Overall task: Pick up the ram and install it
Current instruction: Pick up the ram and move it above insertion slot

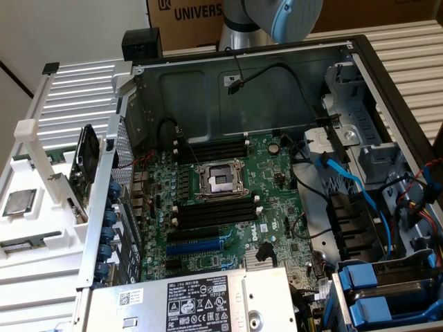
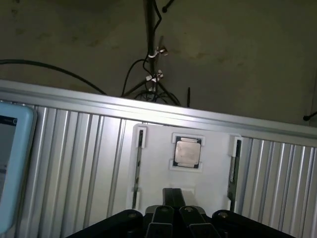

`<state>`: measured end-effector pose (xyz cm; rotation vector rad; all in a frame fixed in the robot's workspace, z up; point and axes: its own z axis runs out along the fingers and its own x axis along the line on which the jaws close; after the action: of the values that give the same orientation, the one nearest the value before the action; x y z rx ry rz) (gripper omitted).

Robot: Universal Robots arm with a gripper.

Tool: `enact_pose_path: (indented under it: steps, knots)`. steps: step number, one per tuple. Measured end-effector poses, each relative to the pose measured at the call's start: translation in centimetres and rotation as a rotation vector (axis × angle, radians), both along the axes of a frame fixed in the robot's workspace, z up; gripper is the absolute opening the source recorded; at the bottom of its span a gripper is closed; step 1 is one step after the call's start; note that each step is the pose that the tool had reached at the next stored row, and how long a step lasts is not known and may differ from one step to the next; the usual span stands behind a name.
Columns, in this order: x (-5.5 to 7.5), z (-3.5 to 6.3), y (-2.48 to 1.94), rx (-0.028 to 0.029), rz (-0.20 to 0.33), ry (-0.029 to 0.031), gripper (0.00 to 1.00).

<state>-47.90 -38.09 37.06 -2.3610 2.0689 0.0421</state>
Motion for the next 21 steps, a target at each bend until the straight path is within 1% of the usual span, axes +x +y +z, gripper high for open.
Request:
enact_pose_path:
  steps: [2,3,4,5,6,7,8,9,12,21]
  knots:
    - [0.0,-0.34,-0.07,-0.0001,0.0,0.0,0.11]
    - [0.0,-0.52,-0.27,-0.0002,0.0,0.0001,0.11]
    - [0.0,-0.79,-0.8,0.0,0.0,0.0001,0.11]
    - [0.2,-1.39,-1.16,-0.0001,0.0,0.0004,0.11]
    - [0.5,-1.94,-1.16,-0.0001,0.0,0.0003,0.11]
    - [0.6,-2.15,-1.17,0.0001,0.0,0.0,0.11]
    - [1.0,-3.03,-1.17,0.0,0.0,0.0003,0.11]
    - [1.1,-3.21,-1.16,-0.0001,0.0,0.0003,0.11]
    - [1.1,-4.31,-1.17,0.0,0.0,0.0003,0.11]
    - [1.1,-5.95,-1.17,-0.0001,0.0,0.0003,0.11]
